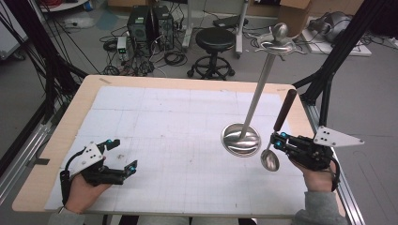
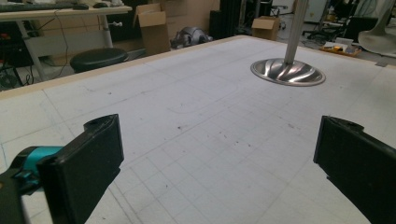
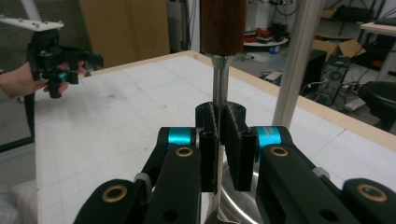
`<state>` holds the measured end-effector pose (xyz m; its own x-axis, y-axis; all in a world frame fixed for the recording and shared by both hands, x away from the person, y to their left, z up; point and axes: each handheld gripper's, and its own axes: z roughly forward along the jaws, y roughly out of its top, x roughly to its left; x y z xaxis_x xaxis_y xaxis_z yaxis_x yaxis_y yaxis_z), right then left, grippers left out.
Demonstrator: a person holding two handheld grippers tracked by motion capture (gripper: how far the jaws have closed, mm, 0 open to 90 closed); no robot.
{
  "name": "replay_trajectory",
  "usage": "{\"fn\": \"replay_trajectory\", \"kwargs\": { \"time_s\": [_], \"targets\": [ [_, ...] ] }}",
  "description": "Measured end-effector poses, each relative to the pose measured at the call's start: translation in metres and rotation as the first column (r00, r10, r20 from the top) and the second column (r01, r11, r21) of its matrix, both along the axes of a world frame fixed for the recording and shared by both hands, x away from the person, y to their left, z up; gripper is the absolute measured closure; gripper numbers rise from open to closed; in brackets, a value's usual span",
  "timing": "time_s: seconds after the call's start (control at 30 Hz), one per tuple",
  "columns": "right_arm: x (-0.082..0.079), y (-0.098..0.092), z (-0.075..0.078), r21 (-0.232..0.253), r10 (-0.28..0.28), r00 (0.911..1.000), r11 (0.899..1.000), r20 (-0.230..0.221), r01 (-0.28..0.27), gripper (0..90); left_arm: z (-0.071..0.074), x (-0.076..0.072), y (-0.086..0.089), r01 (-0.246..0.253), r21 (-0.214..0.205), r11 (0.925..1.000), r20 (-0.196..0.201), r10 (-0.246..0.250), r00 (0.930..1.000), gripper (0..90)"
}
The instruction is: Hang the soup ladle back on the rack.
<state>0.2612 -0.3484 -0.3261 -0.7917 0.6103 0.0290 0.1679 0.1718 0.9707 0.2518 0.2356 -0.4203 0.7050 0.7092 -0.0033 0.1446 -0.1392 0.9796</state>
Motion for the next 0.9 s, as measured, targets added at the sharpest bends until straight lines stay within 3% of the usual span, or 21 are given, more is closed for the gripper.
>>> {"fn": "replay_trajectory", "kwargs": {
  "time_s": [0.2,0.43,0.6,0.9],
  "targets": [
    [0.002,0.0,0.001,0.024,-0.053,0.9986,0.998,-0.002,0.053,84.8,0.0,0.0,0.0,-0.001,-0.005,1.0,0.001,0.001,1.0,2.0],
    [0.007,0.002,0.006,0.037,-0.071,0.9974,0.997,0.008,0.071,84.8,0.0,0.001,0.0,-0.003,-0.005,1.0,-0.002,0.003,1.0,2.0],
    [0.01,0.0,0.014,0.059,-0.075,0.997,0.996,0.021,0.073,84.8,0.0,0.001,0.0,-0.007,-0.005,1.0,-0.001,0.007,1.0,2.0],
    [0.014,-0.006,0.032,0.047,-0.102,0.9941,0.994,0.035,0.101,84.8,0.0,0.0,0.0,-0.006,-0.007,1.0,0.0,0.006,1.0,2.0]
  ]
}}
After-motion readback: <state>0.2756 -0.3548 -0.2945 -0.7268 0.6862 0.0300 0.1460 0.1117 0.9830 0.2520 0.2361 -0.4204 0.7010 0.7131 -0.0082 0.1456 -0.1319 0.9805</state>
